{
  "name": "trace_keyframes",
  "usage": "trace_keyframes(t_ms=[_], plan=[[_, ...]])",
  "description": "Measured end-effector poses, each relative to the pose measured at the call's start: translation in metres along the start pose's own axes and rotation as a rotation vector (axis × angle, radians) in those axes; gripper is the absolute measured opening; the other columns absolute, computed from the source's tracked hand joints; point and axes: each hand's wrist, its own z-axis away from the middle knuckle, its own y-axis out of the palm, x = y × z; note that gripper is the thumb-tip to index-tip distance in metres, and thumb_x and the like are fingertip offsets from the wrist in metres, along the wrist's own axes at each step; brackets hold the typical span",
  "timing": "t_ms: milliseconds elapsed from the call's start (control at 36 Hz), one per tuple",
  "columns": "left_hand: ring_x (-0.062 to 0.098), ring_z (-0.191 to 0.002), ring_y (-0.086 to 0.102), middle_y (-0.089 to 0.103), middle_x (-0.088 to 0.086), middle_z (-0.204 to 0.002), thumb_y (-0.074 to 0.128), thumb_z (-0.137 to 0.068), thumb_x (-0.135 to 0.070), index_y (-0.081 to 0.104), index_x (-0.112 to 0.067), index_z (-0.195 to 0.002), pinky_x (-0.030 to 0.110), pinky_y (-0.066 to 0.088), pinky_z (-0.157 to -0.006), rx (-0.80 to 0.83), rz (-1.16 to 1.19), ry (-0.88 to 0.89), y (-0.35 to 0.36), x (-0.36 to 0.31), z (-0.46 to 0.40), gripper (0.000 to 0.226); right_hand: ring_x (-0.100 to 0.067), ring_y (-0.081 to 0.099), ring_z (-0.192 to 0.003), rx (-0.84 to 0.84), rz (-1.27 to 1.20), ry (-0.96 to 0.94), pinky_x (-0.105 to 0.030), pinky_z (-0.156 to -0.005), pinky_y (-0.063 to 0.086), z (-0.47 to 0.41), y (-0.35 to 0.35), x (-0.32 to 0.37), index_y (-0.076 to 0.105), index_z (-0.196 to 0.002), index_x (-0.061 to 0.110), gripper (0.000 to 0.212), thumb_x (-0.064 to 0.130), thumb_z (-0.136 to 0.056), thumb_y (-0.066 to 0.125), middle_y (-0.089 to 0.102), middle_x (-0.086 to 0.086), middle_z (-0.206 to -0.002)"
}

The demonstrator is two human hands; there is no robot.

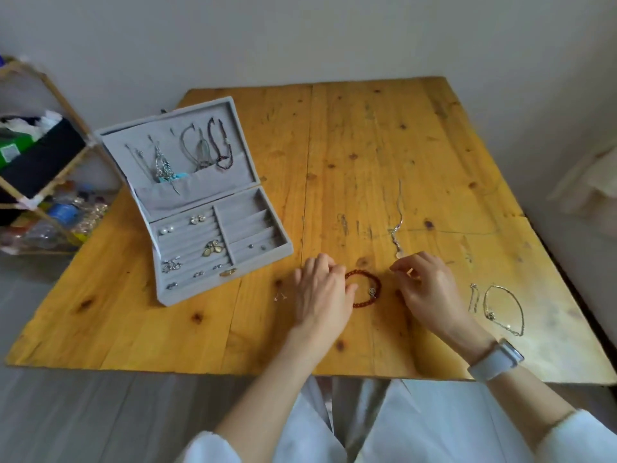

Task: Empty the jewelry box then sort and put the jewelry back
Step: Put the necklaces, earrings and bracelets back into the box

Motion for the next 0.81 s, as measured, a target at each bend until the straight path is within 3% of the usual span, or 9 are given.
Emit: trace_keyframes(t_ms=[139, 278, 361, 444, 500, 639, 722, 806], plan=[[0.017, -0.108, 0.044, 0.054, 0.0, -0.113, 0.049, -0.095, -0.024, 0.059, -0.017, -0.114, 0.031, 0.03, -0.092, -0.041, -0.012, -0.025, 0.006, -0.007, -0.006, 0.023, -0.014, 0.041, -0.085, -0.042, 0.027, -0.019, -0.033, -0.076, 0.034, 0.006, 0.001, -0.006, 0.066, -0.092, 0.013, 0.01, 0.01, -0.086, 0.058, 0.057, -0.001, -0.092], [0.02, -0.101, 0.049, 0.058, 0.001, -0.104, 0.054, -0.091, -0.013, 0.061, -0.016, -0.103, 0.033, 0.034, -0.085, -0.075, 0.005, 0.095, 0.009, -0.007, 0.0, 0.014, -0.018, 0.045, -0.089, -0.066, 0.031, -0.023, -0.032, -0.075, 0.029, 0.009, 0.003, -0.002, 0.065, -0.092, 0.015, 0.011, 0.011, -0.086, 0.057, 0.056, 0.001, -0.092], [0.018, -0.09, 0.055, 0.063, 0.004, -0.096, 0.054, -0.091, -0.01, 0.06, -0.009, -0.097, 0.025, 0.039, -0.076, -0.132, 0.219, 0.133, 0.001, -0.007, 0.007, 0.009, -0.019, 0.05, -0.087, -0.048, -0.076, -0.038, -0.035, -0.077, 0.039, 0.008, 0.002, 0.006, 0.064, -0.092, 0.016, 0.011, 0.013, -0.088, 0.055, 0.058, 0.003, -0.089], [0.009, -0.081, 0.058, 0.062, -0.004, -0.089, 0.054, -0.091, -0.011, 0.059, -0.013, -0.094, 0.017, 0.046, -0.07, -0.145, 0.503, 0.032, -0.01, -0.001, 0.011, 0.005, -0.009, 0.056, -0.084, 0.047, -0.307, -0.018, -0.013, -0.073, 0.04, 0.007, 0.001, 0.02, 0.064, -0.098, 0.019, 0.014, 0.02, -0.092, 0.051, 0.063, 0.008, -0.091], [0.007, -0.074, 0.062, 0.064, -0.006, -0.082, 0.057, -0.089, -0.01, 0.059, -0.021, -0.086, 0.02, 0.05, -0.066, -0.184, 0.664, -0.057, -0.018, 0.005, 0.013, 0.011, -0.003, 0.058, -0.083, 0.146, -0.432, -0.008, -0.007, -0.068, 0.039, 0.005, 0.002, 0.031, 0.062, -0.102, 0.023, 0.015, 0.023, -0.092, 0.051, 0.065, 0.011, -0.093], [0.007, -0.068, 0.063, 0.068, -0.001, -0.075, 0.056, -0.088, -0.002, 0.06, -0.02, -0.083, 0.019, 0.05, -0.057, -0.253, 1.002, -0.239, -0.043, 0.02, 0.011, 0.02, -0.006, 0.058, -0.071, 0.257, -0.586, -0.031, -0.016, -0.068, 0.045, -0.006, 0.016, 0.058, 0.06, -0.1, 0.018, 0.013, 0.013, -0.09, 0.056, 0.063, 0.007, -0.079], [0.004, -0.071, 0.063, 0.068, -0.002, -0.078, 0.057, -0.088, -0.004, 0.061, -0.021, -0.082, 0.019, 0.05, -0.059, -0.302, 1.02, -0.267, -0.056, 0.035, 0.005, 0.018, 0.003, 0.056, -0.064, 0.249, -0.59, -0.075, -0.011, -0.062, 0.044, -0.02, 0.025, 0.074, 0.06, -0.1, 0.015, 0.012, 0.011, -0.091, 0.053, 0.063, 0.007, -0.075], [-0.003, -0.076, 0.06, 0.065, -0.014, -0.079, 0.06, -0.087, -0.009, 0.061, -0.029, -0.079, 0.015, 0.047, -0.068, -0.367, 0.818, -0.231, -0.067, 0.058, -0.004, 0.021, 0.0, 0.058, -0.066, 0.174, -0.58, -0.107, -0.016, -0.064, 0.047, -0.041, 0.031, 0.092, 0.06, -0.101, 0.017, 0.014, 0.011, -0.091, 0.052, 0.065, 0.004, -0.078]])
